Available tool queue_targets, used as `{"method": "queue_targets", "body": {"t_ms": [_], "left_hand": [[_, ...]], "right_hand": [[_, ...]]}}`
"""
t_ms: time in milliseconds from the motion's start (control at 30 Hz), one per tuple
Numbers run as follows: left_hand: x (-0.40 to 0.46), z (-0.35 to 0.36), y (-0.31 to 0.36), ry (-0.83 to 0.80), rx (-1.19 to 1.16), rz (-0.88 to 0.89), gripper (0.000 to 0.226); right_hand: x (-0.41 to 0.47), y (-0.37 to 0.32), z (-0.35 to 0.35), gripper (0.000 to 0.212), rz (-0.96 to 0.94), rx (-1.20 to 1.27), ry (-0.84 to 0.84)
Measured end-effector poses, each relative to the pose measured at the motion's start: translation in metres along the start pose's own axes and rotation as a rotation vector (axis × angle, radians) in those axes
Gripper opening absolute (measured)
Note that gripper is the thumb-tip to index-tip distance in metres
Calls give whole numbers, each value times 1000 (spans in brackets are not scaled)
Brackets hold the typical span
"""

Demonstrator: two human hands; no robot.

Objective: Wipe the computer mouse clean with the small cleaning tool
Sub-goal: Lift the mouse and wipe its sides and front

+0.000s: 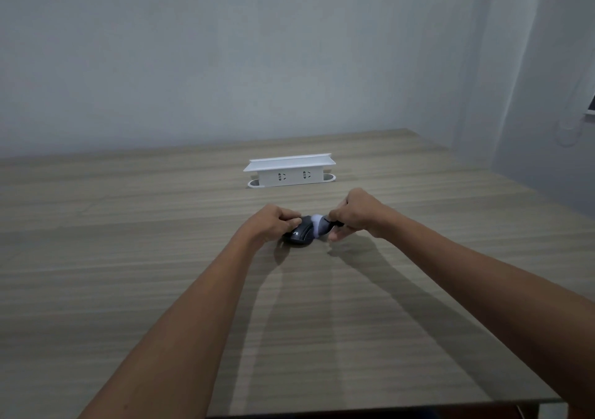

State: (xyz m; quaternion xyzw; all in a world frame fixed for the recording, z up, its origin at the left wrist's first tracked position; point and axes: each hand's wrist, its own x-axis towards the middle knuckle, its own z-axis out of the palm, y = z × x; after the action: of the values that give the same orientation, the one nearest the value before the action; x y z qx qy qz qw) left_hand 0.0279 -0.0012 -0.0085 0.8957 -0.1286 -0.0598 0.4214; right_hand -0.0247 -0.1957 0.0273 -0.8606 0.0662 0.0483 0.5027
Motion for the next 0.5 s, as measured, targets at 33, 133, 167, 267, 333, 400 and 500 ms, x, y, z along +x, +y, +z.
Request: {"method": "queue_targets", "body": {"t_ms": [33, 133, 167, 267, 333, 400, 500], "left_hand": [[1, 0, 0, -1, -4, -1, 35], [1, -2, -1, -8, 2, 16, 32], [2, -2, -2, -12, 5, 21, 32], [2, -2, -3, -14, 14, 18, 33], [1, -2, -3, -25, -12, 11, 35], [-1, -2, -5, -31, -40, 4, 35], [0, -2, -7, -19, -46, 3, 35]], "right_hand": [[-1, 0, 1, 26, 7, 0, -24], [-6, -3, 0, 26, 32, 35, -142], [-8, -5, 0, 26, 38, 59, -165], [-4, -6, -2, 28, 26, 100, -109], [2, -4, -4, 25, 1, 53, -32], [3, -3, -3, 17, -22, -25, -1], [-3, -5, 0, 17, -39, -64, -66]]}}
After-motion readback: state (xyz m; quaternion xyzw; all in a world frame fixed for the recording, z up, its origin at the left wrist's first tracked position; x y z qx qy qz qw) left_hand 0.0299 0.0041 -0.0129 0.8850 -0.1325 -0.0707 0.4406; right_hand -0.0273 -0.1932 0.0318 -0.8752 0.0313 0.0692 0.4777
